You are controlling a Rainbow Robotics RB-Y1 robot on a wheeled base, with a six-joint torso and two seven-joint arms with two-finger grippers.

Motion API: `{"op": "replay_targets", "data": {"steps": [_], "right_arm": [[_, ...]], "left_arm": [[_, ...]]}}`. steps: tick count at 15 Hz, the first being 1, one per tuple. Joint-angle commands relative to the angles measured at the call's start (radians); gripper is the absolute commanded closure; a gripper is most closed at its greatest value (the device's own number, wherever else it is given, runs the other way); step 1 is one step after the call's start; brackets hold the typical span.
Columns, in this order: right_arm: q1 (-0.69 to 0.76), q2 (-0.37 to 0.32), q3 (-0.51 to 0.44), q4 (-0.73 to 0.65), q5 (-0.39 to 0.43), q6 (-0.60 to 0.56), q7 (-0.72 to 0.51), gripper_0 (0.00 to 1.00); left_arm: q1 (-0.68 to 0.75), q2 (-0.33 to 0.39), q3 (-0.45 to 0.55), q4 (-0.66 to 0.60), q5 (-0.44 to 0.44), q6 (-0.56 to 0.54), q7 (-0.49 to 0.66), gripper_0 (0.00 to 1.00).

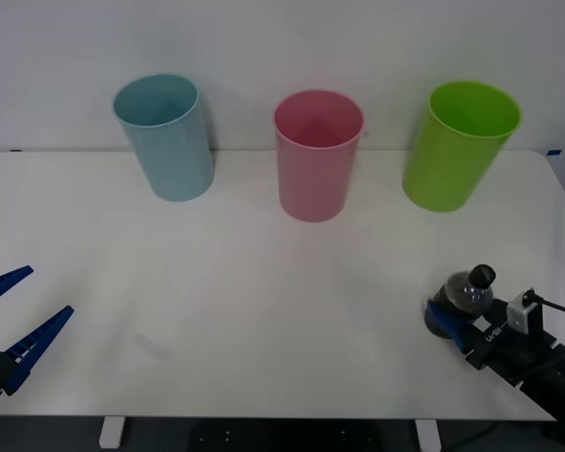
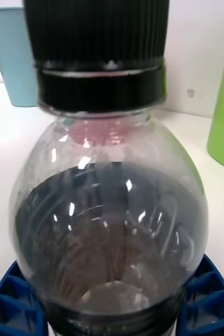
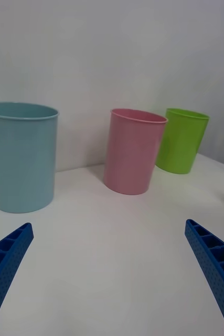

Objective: Grasp the object on the table and drop it into the matching bin: aluminum can to the light blue bin, PET bottle to the pink bin.

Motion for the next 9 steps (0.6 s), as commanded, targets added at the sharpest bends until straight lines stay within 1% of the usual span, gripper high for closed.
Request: {"op": "replay_targets", "data": {"steps": [1, 4, 6, 9], "right_arm": [[-0.001, 0.000, 0.000, 0.000, -0.008, -0.007, 0.003, 1.00], [-0.001, 0.002, 0.000, -0.008, -0.019, -0.014, -0.001, 1.00], [0.001, 0.000, 0.000, -0.040, -0.034, -0.017, -0.024, 1.00], [0.001, 0.000, -0.002, -0.115, -0.034, -0.011, -0.136, 1.00]], "left_arm": [[0.000, 0.000, 0.000, 0.000, 0.000, 0.000, 0.000, 0.00], [0.000, 0.000, 0.000, 0.000, 0.000, 0.000, 0.000, 0.00], [0.000, 0.000, 0.000, 0.000, 0.000, 0.000, 0.000, 0.00], [0.000, 0.000, 0.000, 0.000, 0.000, 0.000, 0.000, 0.00]]}}
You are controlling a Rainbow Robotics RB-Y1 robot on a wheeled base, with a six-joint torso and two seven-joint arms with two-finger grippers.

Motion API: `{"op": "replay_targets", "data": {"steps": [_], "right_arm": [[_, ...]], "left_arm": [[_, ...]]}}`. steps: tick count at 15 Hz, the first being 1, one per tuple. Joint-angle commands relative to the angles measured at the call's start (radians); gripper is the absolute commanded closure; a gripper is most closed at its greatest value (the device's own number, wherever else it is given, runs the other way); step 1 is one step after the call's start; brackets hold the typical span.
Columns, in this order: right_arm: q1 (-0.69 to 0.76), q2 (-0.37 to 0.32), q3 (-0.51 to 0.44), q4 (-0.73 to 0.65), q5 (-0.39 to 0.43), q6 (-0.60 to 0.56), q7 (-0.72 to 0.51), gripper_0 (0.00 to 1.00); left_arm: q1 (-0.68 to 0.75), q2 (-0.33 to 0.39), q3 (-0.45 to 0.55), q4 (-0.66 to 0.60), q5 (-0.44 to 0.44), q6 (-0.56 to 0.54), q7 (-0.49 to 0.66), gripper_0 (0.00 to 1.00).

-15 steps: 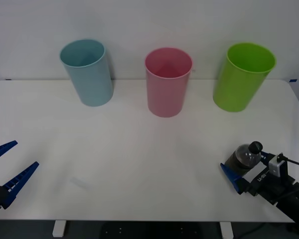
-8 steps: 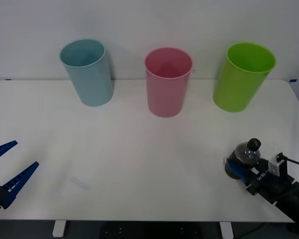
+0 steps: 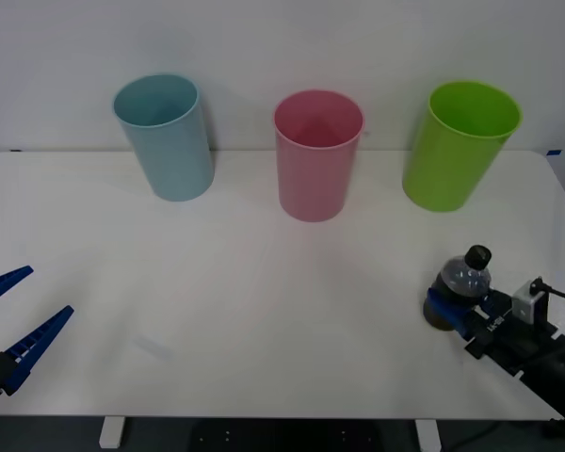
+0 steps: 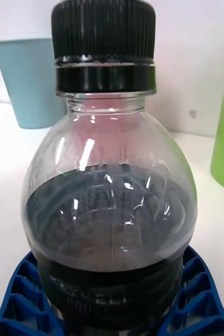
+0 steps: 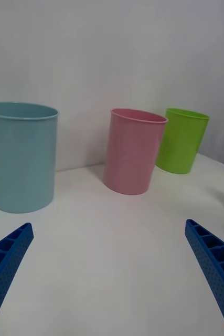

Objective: Grasp the object on the table and drop it into the matching bin: aluminum can to the light blue bin, PET bottle to the pink bin.

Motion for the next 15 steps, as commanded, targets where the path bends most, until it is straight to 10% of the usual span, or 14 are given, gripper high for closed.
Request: {"op": "replay_targets", "data": {"steps": [1, 15], "right_arm": [[0.000, 0.000, -0.003, -0.079, 0.000, 0.008, -0.097, 1.00], [-0.047, -0.032, 0.000, -0.406, 0.000, 0.089, -0.539, 1.00]], "left_arm": [[0.000, 0.000, 0.000, 0.000, 0.000, 0.000, 0.000, 0.00], [0.000, 0.000, 0.000, 0.000, 0.000, 0.000, 0.000, 0.00]]}}
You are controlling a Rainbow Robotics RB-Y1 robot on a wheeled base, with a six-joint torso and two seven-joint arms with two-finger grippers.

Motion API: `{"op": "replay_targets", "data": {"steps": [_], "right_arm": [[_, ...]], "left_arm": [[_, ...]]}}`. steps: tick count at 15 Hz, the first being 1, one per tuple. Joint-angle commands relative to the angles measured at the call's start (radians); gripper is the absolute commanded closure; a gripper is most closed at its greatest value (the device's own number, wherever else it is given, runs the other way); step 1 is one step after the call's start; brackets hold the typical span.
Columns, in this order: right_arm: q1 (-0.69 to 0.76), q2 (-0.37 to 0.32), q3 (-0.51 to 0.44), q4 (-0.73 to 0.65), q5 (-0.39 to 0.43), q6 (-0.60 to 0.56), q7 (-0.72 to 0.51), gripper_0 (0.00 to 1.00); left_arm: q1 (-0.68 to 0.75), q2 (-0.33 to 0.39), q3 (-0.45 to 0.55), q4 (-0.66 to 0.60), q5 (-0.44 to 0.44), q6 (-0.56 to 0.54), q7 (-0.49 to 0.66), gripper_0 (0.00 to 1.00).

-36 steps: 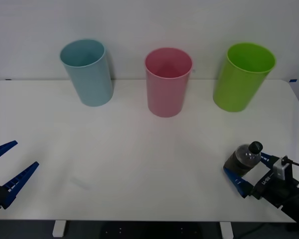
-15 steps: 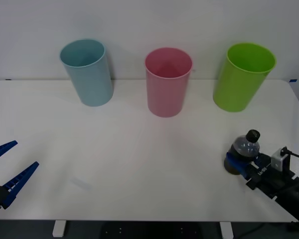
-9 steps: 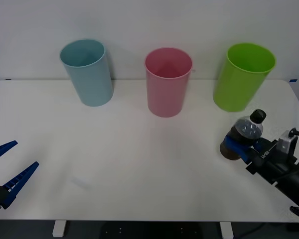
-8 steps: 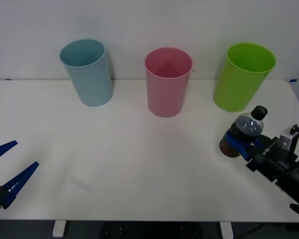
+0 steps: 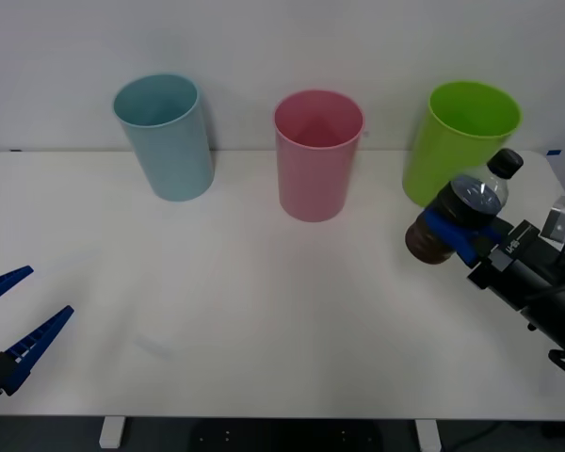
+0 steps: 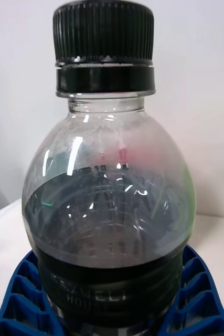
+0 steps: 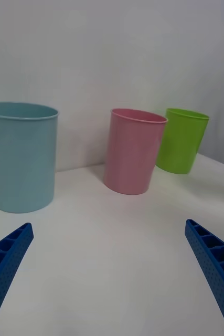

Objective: Grasp the object on the table and drop it into the matching bin: aluminum can to the light blue bin, PET bottle to the pink bin.

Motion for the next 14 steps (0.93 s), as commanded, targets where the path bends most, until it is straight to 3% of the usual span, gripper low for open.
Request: {"op": "replay_targets", "data": {"steps": [1, 4, 10, 14], "right_arm": [[-0.035, -0.023, 0.000, -0.030, 0.001, 0.007, -0.061, 1.00], [-0.104, -0.055, 0.021, -0.036, -0.001, 0.026, -0.078, 1.00], [-0.253, -0.167, 0.156, -0.025, -0.027, 0.196, -0.113, 1.00], [-0.414, -0.190, 0.227, 0.108, -0.025, 0.202, -0.114, 1.00]], "left_arm": [[0.000, 0.000, 0.000, 0.000, 0.000, 0.000, 0.000, 0.00], [0.000, 0.000, 0.000, 0.000, 0.000, 0.000, 0.000, 0.00], [0.000, 0.000, 0.000, 0.000, 0.000, 0.000, 0.000, 0.00], [0.000, 0.000, 0.000, 0.000, 0.000, 0.000, 0.000, 0.00]]}}
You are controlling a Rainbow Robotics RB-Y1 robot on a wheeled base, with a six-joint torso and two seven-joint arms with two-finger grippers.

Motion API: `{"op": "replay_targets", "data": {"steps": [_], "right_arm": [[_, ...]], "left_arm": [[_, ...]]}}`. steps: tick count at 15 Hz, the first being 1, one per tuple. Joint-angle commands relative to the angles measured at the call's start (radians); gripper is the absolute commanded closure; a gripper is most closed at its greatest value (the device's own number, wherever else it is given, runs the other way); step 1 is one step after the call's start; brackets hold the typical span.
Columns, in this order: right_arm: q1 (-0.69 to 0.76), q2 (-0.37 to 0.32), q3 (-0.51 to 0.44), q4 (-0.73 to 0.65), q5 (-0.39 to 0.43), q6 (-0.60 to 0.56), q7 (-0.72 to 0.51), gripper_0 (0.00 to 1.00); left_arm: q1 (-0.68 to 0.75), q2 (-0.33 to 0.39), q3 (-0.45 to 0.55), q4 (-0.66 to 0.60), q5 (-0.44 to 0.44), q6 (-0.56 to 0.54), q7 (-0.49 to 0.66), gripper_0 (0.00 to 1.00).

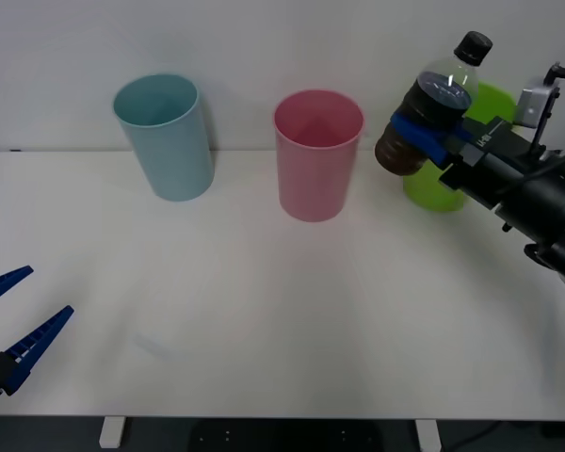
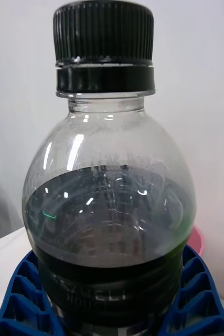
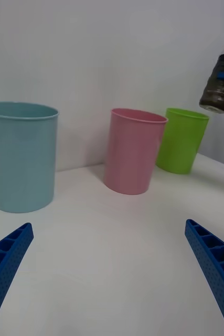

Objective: Grasp the object on the table and drop it into the matching bin: aluminum can to the light blue bin, PET bottle to the pink bin.

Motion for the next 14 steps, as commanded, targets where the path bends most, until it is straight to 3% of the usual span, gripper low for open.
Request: {"op": "replay_targets", "data": {"steps": [1, 7, 14], "right_arm": [[-0.142, -0.013, 0.064, 0.126, 0.001, 0.001, 0.010, 1.00], [-0.404, 0.003, 0.167, 0.419, 0.001, -0.001, 0.046, 1.00], [-0.613, 0.076, 0.237, 0.700, 0.006, -0.002, 0.122, 1.00]], "left_arm": [[0.000, 0.000, 0.000, 0.000, 0.000, 0.000, 0.000, 0.00], [0.000, 0.000, 0.000, 0.000, 0.000, 0.000, 0.000, 0.00], [0.000, 0.000, 0.000, 0.000, 0.000, 0.000, 0.000, 0.00]]}}
